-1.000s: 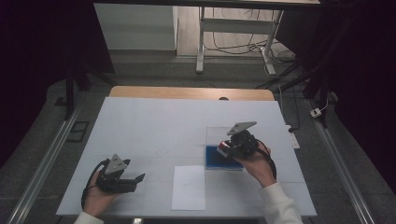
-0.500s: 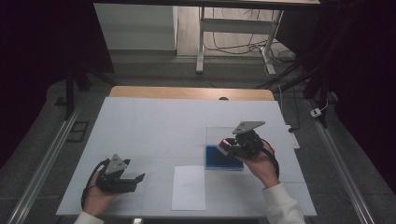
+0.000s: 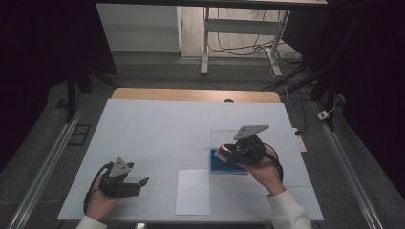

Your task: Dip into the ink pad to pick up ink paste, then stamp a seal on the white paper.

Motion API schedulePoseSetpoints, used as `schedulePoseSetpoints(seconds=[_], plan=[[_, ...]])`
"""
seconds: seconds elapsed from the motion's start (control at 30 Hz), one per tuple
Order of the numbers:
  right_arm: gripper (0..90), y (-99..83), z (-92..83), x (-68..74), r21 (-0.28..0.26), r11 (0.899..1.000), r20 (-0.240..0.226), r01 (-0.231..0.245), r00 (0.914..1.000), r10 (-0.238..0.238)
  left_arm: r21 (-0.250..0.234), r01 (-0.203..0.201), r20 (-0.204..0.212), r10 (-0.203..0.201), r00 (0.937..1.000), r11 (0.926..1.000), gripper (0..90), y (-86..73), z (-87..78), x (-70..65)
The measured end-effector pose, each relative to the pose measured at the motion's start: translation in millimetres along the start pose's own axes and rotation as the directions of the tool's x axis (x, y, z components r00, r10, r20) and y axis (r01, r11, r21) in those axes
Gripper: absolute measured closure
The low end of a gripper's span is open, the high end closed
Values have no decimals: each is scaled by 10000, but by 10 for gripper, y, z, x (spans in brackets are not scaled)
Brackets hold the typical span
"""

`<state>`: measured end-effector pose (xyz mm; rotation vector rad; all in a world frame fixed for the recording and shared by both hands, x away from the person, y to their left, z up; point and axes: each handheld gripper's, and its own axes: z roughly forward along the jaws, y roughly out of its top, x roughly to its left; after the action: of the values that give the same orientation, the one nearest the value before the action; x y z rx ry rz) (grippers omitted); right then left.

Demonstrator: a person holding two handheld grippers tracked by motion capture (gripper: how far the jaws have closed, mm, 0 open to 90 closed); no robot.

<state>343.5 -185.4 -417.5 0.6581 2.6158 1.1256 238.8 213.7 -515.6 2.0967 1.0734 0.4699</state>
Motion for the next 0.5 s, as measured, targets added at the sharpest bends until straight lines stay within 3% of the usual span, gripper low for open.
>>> schedulePoseSetpoints(seconds=[0.5], plan=[[701,53,93,171,96,9991,-536,407,9978,-401,-26,2,26,-2,10000,10000,220,10,14,6]])
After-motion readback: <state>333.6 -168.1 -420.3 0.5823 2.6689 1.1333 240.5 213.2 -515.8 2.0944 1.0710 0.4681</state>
